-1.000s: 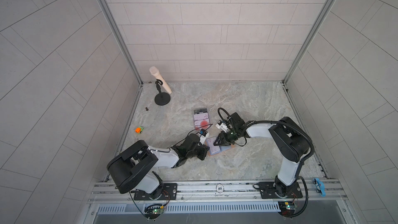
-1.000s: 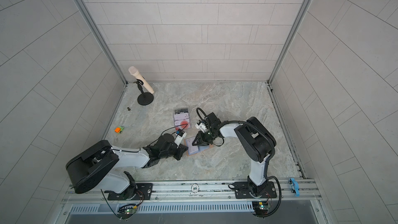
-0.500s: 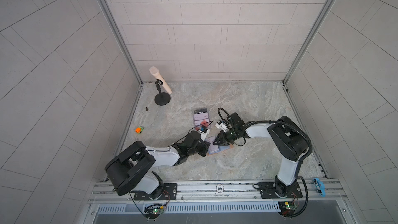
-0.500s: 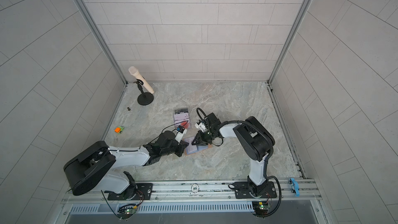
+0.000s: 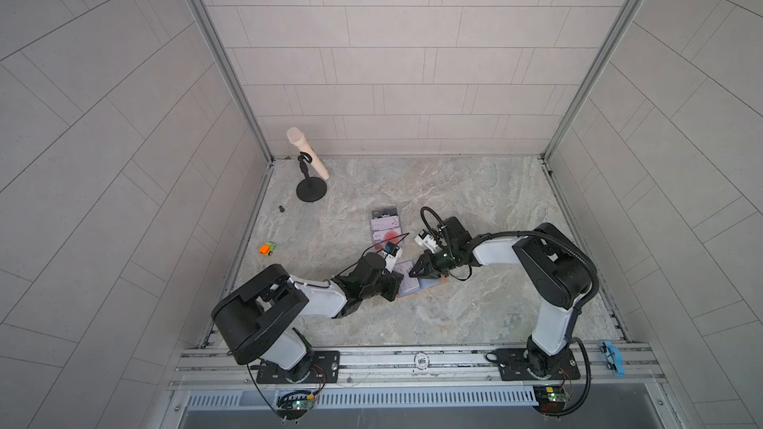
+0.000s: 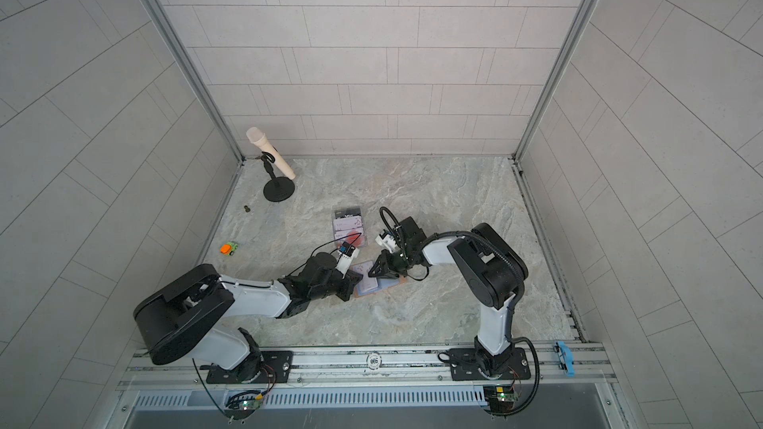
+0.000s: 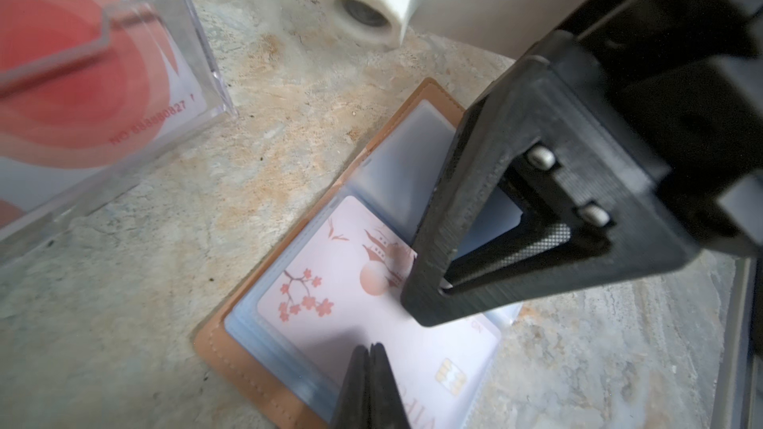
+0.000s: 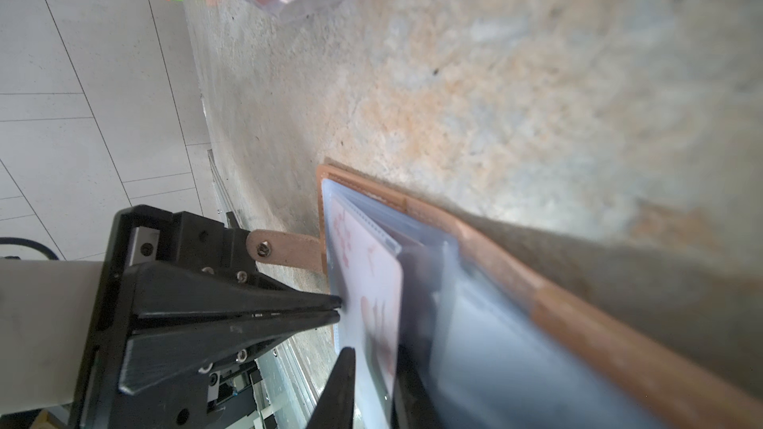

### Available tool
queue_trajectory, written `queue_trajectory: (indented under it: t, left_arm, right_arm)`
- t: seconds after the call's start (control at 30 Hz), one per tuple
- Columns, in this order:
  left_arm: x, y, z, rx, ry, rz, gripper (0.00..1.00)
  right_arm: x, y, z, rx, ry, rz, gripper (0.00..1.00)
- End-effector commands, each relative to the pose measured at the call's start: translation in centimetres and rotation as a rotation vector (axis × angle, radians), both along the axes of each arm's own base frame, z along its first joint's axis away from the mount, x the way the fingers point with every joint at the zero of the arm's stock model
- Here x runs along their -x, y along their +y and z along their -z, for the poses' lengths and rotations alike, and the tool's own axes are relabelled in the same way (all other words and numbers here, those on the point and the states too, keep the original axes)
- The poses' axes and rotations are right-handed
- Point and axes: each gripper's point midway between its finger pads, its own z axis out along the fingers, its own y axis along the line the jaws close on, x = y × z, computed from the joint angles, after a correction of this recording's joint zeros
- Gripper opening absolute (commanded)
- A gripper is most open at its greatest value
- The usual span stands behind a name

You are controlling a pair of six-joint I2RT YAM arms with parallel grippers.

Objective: Take the credit cards out of the card holder
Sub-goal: Take out the credit card from the card slot.

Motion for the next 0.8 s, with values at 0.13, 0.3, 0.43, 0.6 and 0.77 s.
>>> queue_trajectory:
  t: [0.13, 0.3, 0.43, 0.6, 0.77]
  left_arm:
    - [2.1, 2.2, 3.4, -0.100, 0.083, -0.007, 0.00]
    - [2.5, 2.2, 3.9, -0.113, 0.093, 0.001, 0.00]
    - [2.7, 2.3, 4.2, -0.122, 0.098, 0.000, 0.00]
    - [2.8, 2.4, 4.3, -0.127, 0.102, -0.001, 0.00]
    - [2.8, 2.5, 4.4, -0.129, 0.101, -0.002, 0.00]
  right_arm:
    - [-0.7, -0.2, -2.7, -0.068, -0.043, 0.024, 0.20]
    - [-0.7, 0.1, -3.3, -0.101, -0.039, 0.019, 0.20]
    - [-0.8, 0.2, -3.3, -0.102, -0.039, 0.018, 0.19]
    - [-0.8, 0.2, -2.9, -0.099, -0.026, 0.022, 0.13]
    - [-0.9, 0.2, -2.9, -0.099, -0.025, 0.024, 0.07]
